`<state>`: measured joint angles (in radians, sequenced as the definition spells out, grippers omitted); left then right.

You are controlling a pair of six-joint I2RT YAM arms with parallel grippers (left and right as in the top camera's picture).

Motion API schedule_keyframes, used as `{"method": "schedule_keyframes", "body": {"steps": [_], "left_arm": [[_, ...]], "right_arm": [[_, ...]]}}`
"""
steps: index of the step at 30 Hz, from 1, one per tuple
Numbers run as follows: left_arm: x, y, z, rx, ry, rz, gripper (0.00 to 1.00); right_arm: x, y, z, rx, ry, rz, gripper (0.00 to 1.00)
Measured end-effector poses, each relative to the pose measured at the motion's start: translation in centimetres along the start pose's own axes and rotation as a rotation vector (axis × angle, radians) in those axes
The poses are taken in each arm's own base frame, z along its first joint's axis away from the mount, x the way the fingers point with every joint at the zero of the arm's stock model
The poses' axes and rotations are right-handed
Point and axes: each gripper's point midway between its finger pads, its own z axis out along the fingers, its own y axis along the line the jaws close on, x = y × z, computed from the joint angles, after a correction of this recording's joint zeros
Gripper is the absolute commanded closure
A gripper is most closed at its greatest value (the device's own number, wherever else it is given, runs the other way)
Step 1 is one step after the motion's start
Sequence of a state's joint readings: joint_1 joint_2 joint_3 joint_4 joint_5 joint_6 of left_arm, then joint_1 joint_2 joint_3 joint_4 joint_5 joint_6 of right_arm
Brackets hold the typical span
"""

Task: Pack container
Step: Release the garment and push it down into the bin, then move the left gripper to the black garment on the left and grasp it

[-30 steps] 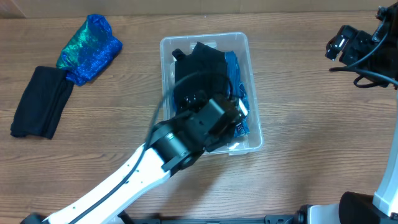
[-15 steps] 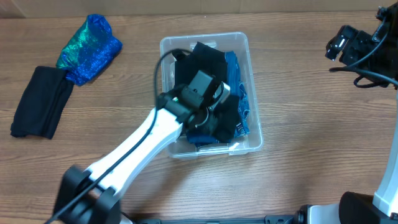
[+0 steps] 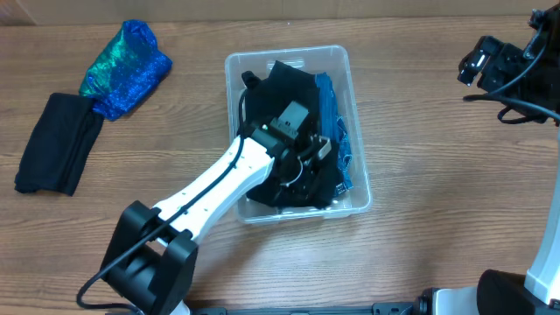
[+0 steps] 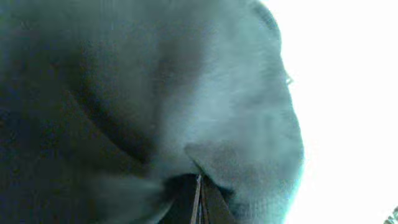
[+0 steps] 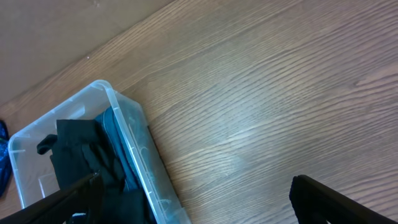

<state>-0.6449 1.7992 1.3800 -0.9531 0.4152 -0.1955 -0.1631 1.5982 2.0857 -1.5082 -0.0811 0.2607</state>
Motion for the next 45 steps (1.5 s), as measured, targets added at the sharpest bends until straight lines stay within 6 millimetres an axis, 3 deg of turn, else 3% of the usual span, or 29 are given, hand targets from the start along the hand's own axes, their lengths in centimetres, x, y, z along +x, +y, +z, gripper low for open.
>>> {"method": "schedule_keyframes", "body": {"steps": [1, 3, 5, 6, 7, 10, 12, 14, 17, 19, 22, 23, 24, 27, 30, 36, 45], "left_arm": [[-0.6, -0.1, -0.8, -0.014, -0.021, 0.011, 0.74], [-2.3, 0.0, -3.7, -0.091, -0.097, 0.034, 0.4], [-4.0, 0.2, -7.7, -0.193, -0.208, 0.064, 0.31], [-4.5, 0.5, -9.9, -0.249, -0.258, 0.063, 0.2], [-4.9, 0.9, -12.3, -0.312, -0.316, 0.062, 0.0], [-4.7, 2.5, -18.5, -0.482, -0.448, 0.039, 0.0], [-3.8, 4.6, -22.4, -0.607, -0.519, -0.015, 0.0], [-2.6, 8.0, -25.7, -0.731, -0.555, -0.105, 0.0], [-1.0, 13.8, -28.5, -0.864, -0.551, -0.265, 0.0], [0.5, 18.4, -29.2, -0.935, -0.507, -0.389, 0.0], [3.1, 24.2, -28.7, -1.005, -0.408, -0.537, 0.0], [4.0, 26.0, -28.3, -1.025, -0.369, -0.581, 0.0], [5.9, 29.3, -27.2, -1.06, -0.291, -0.655, 0.0], [8.4, 33.5, -25.4, -1.121, -0.181, -0.735, 0.0], [9.9, 36.1, -24.1, -1.163, -0.114, -0.772, 0.0], [11.9, 39.4, -22.0, -1.23, -0.018, -0.783, 0.0], [11.1, 43.6, -22.6, -1.294, -0.007, -0.666, 0.0]], "right_arm": [[0.0, 0.0, 0.0, 0.0, 0.0, 0.0, 0.0], [0.0, 0.0, 0.0, 0.0, 0.0, 0.0, 0.0], [0.0, 0.0, 0.0, 0.0, 0.0, 0.0, 0.0], [0.0, 0.0, 0.0, 0.0, 0.0, 0.0, 0.0], [0.0, 0.0, 0.0, 0.0, 0.0, 0.0, 0.0], [0.0, 0.0, 0.0, 0.0, 0.001, 0.0, 0.0], [0.0, 0.0, 0.0, 0.0, 0.001, 0.0, 0.0], [0.0, 0.0, 0.0, 0.0, 0.001, 0.0, 0.0], [0.0, 0.0, 0.0, 0.0, 0.001, 0.0, 0.0], [0.0, 0.0, 0.0, 0.0, 0.001, 0.0, 0.0], [0.0, 0.0, 0.0, 0.0, 0.001, 0.0, 0.0], [0.0, 0.0, 0.0, 0.0, 0.0, 0.0, 0.0], [0.0, 0.0, 0.0, 0.0, 0.001, 0.0, 0.0], [0.0, 0.0, 0.0, 0.0, 0.0, 0.0, 0.0], [0.0, 0.0, 0.0, -0.001, -0.002, 0.0, 0.0], [0.1, 0.0, 0.0, 0.001, 0.004, 0.0, 0.0], [0.2, -0.1, 0.0, 0.003, 0.008, 0.0, 0.0]]}}
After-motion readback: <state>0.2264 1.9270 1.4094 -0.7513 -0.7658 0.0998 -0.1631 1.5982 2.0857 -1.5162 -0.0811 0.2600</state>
